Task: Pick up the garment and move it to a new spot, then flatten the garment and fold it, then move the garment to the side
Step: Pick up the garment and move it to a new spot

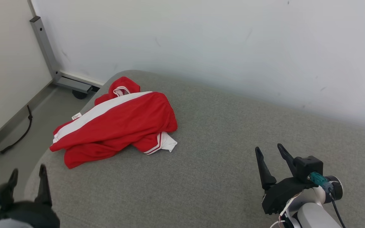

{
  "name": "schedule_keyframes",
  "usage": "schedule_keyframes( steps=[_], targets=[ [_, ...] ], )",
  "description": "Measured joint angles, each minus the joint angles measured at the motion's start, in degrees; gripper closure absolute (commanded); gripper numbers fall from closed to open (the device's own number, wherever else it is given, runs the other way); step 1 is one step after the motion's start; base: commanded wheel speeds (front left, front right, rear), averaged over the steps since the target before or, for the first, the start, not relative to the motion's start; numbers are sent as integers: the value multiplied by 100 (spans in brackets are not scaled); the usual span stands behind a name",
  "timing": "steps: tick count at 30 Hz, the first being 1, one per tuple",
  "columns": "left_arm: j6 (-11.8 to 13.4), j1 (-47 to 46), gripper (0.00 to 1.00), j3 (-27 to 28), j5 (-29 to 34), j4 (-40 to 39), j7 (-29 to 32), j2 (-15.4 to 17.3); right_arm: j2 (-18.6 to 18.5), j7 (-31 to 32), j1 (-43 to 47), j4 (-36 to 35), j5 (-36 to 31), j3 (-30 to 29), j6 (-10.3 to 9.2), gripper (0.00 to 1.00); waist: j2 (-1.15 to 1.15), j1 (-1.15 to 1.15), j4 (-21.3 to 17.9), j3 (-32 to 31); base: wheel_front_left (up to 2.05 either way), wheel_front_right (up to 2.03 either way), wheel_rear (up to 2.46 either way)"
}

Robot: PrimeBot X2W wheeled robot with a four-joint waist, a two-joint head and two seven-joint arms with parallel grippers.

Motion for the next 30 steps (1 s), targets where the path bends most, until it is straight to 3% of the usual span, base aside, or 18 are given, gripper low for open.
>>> schedule_keyframes(
  steps=[7, 15, 18, 25, 30],
  targets=[
    [-447, -1086, 0, -113, -113, 411, 249, 268, 44, 7, 13, 18, -8, 103, 14, 0, 0, 0, -235, -79, 0, 0, 0],
    [-1111, -2340, 0, -133, -542, 1378, 762, 466, -66, 125, 48, -96, -126, 127, 7, 0, 0, 0, -779, 14, 0, 0, 0],
    [-1167, -2682, 0, -2, -869, 1819, 1009, 544, -132, 200, 37, -222, -176, 127, -5, 0, 0, 0, -1004, 103, 0, 0, 0],
    [-1254, -3210, 0, 109, -1092, 2662, 1455, 887, -189, 345, -175, -425, -275, 147, -42, 0, 0, 0, -1490, 449, 0, 0, 0],
    [-1279, -3460, 0, 107, -1211, 3196, 1758, 960, -231, 413, -360, -583, -327, 154, -87, 0, 1, 1, -1784, 791, 0, 0, 0]
  ],
)
